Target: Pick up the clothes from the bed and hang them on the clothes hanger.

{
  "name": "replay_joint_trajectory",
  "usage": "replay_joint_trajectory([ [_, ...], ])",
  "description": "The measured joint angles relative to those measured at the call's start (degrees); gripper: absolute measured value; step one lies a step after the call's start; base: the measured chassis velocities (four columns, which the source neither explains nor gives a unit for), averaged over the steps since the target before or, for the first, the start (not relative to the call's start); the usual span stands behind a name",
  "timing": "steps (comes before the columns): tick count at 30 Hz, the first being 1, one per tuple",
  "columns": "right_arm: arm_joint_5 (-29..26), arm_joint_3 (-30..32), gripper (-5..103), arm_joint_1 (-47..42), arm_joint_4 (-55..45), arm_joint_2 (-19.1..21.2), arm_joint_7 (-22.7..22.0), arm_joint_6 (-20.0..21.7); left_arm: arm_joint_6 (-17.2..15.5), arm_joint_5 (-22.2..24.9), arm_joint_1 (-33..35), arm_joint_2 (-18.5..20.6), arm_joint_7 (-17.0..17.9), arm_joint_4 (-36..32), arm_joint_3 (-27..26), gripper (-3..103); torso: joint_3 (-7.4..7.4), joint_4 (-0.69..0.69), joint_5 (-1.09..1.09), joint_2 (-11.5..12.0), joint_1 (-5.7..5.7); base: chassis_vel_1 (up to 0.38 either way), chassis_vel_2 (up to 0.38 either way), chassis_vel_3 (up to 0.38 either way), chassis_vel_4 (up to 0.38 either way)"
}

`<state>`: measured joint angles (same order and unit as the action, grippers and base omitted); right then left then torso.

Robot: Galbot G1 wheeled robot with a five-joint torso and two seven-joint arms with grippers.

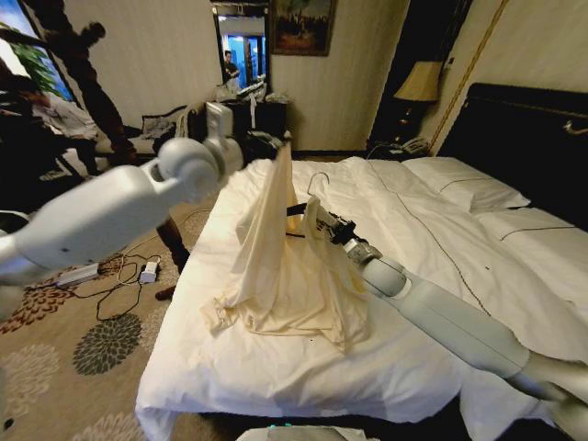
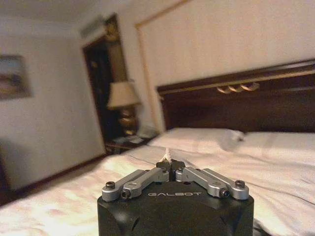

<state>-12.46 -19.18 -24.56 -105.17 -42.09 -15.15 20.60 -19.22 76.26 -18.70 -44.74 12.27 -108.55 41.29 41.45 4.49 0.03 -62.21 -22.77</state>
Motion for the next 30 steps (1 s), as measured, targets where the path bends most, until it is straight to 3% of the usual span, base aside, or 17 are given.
replay_joint_trajectory([
  [5, -1.0, 0.0, 18, -0.4, -0.5, 0.3, -0.4, 0.6, -0.1, -2.6, 7.2, 1.9, 2.1, -6.8, 0.1, 0, -0.01, -0.06, -0.06, 0.0, 0.02, 0.000, 0.000, 0.000, 0.000],
  [10, -1.1, 0.9, 18, -1.5, -1.0, 0.6, -0.8, 0.9, -0.4, -3.5, 11.9, 3.9, 4.0, -11.1, 0.0, 0, -0.01, -0.01, -0.02, 0.0, 0.01, 0.000, 0.000, 0.000, 0.000],
  [17, -0.7, 3.3, 18, -4.5, -3.4, 1.5, -0.9, 1.3, -1.4, -5.5, 21.6, 7.4, 6.2, -15.8, -4.2, -1, -0.01, -0.02, -0.03, 0.0, 0.02, 0.000, 0.000, 0.000, 0.000],
  [19, -0.1, 3.8, 18, -5.0, -3.4, 1.6, -1.0, 1.3, -1.8, -5.7, 23.0, 8.0, 6.2, -16.8, -5.3, 4, -0.01, -0.01, -0.02, 0.0, 0.02, 0.000, 0.000, 0.000, 0.000],
  [20, 0.8, 4.2, 18, -5.5, -3.3, 1.8, -0.9, 0.9, -2.4, -6.0, 24.8, 9.0, 6.1, -17.9, -6.4, 15, 0.00, -0.01, -0.01, 0.0, 0.01, 0.000, 0.000, 0.000, 0.000],
  [23, 1.7, 5.0, 18, -6.4, -3.4, 2.3, -0.7, 0.4, -2.7, -7.4, 27.1, 10.4, 6.1, -19.7, -7.2, 20, -0.01, -0.04, -0.04, 0.0, 0.02, 0.000, 0.000, 0.000, 0.000],
  [29, 3.8, 7.2, 18, -9.6, -3.9, 2.1, -0.6, -0.7, -1.4, -12.9, 31.3, 12.5, 6.1, -23.3, -5.9, 47, 0.00, -0.03, -0.03, 0.0, 0.02, 0.000, 0.000, 0.000, 0.000],
  [30, 3.8, 7.2, 18, -9.6, -3.9, 2.1, -0.6, -0.7, -1.4, -12.9, 31.3, 12.5, 6.1, -23.3, -5.9, 47, 0.00, -0.03, -0.03, 0.0, 0.02, 0.000, 0.000, 0.000, 0.000],
])
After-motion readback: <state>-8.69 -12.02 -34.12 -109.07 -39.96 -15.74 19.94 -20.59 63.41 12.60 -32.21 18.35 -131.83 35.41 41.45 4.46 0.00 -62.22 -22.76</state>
